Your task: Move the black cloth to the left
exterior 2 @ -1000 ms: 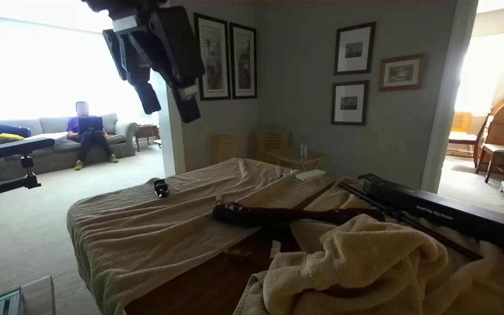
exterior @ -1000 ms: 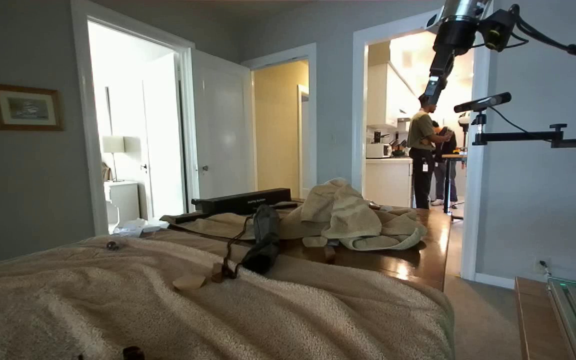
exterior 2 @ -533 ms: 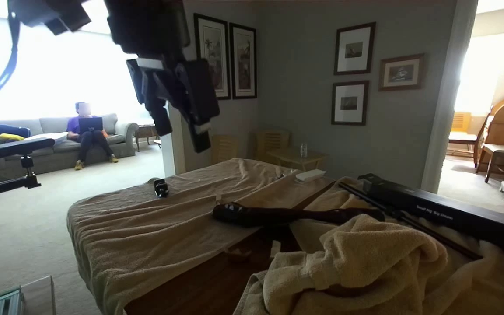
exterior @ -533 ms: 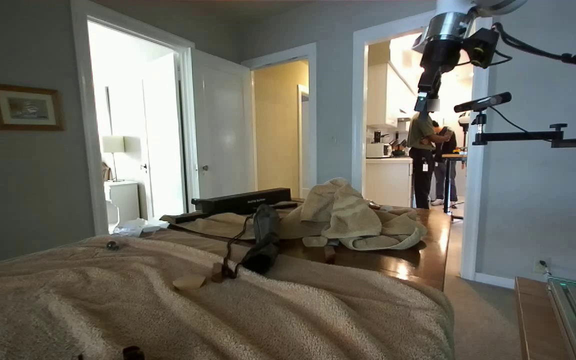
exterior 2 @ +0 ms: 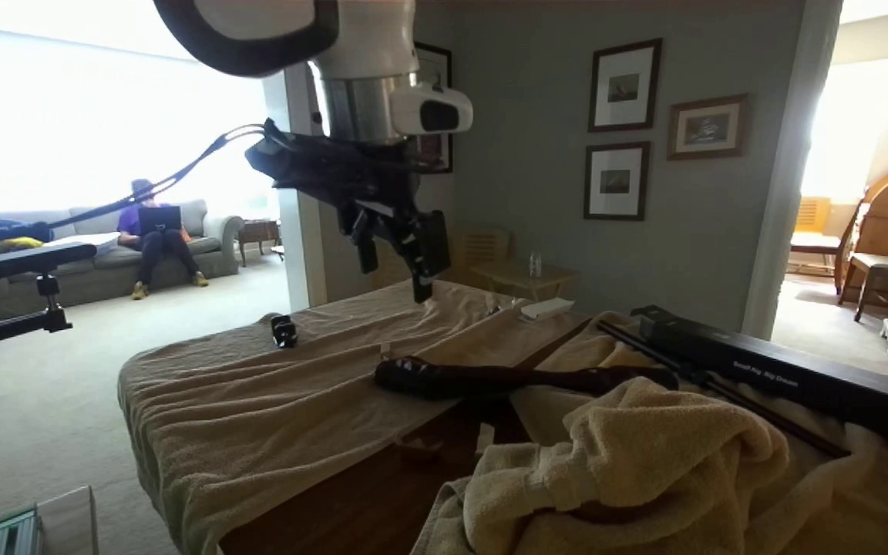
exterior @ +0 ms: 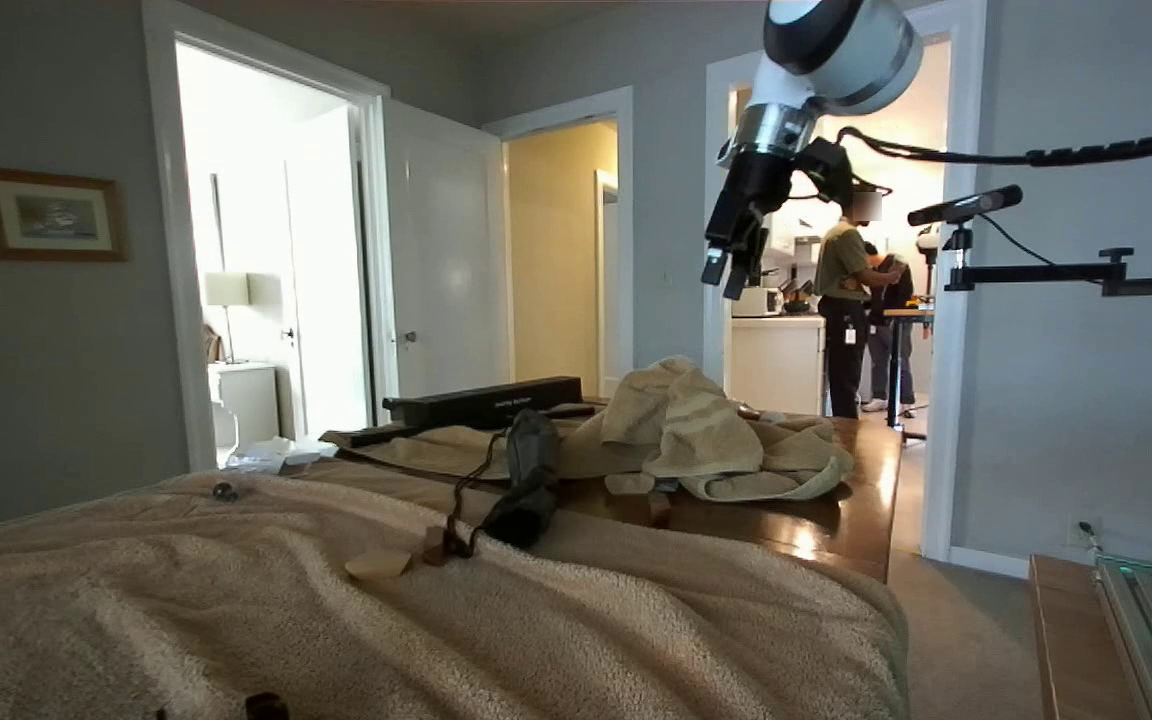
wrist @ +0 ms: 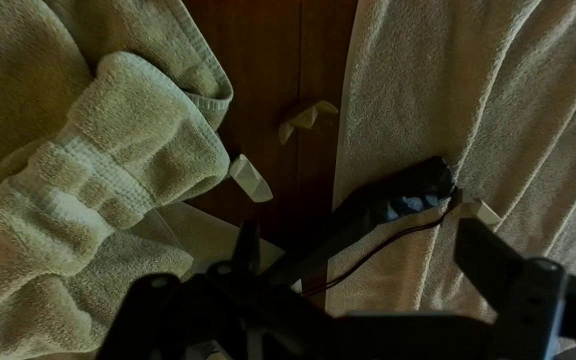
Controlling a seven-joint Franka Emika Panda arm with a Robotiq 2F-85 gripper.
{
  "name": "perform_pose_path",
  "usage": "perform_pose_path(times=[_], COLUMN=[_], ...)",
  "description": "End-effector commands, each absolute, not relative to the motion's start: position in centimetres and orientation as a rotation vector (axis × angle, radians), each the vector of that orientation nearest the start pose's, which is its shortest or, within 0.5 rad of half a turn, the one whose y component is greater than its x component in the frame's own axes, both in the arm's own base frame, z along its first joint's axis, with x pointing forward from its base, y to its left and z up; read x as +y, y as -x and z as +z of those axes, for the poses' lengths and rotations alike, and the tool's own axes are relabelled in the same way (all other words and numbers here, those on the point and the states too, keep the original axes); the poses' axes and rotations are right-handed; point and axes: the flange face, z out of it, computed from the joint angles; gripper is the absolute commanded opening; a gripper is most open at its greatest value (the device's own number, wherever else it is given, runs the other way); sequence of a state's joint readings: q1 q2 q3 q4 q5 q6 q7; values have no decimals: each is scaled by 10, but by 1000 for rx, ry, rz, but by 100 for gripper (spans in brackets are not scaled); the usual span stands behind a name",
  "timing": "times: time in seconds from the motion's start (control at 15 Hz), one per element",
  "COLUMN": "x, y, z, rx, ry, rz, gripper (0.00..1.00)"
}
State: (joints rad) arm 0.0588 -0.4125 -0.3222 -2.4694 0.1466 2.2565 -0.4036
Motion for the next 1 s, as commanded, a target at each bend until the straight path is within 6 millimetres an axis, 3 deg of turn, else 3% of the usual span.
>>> perform_pose_path(times=[0.0, 0.07, 0.13, 0.27, 0.67, 0.93], x=[-82, -68, -84, -73, -84, -96], y=[-479, -492, -462, -471, -466, -490], z=[422, 411, 425, 411, 421, 384], rx=[4, 16, -45, -62, -33, 62], ry=[2947, 2951, 2960, 2974, 2971, 2943], rz=[-370, -378, -373, -339, -371, -357], gripper=[100, 100, 100, 100, 100, 100])
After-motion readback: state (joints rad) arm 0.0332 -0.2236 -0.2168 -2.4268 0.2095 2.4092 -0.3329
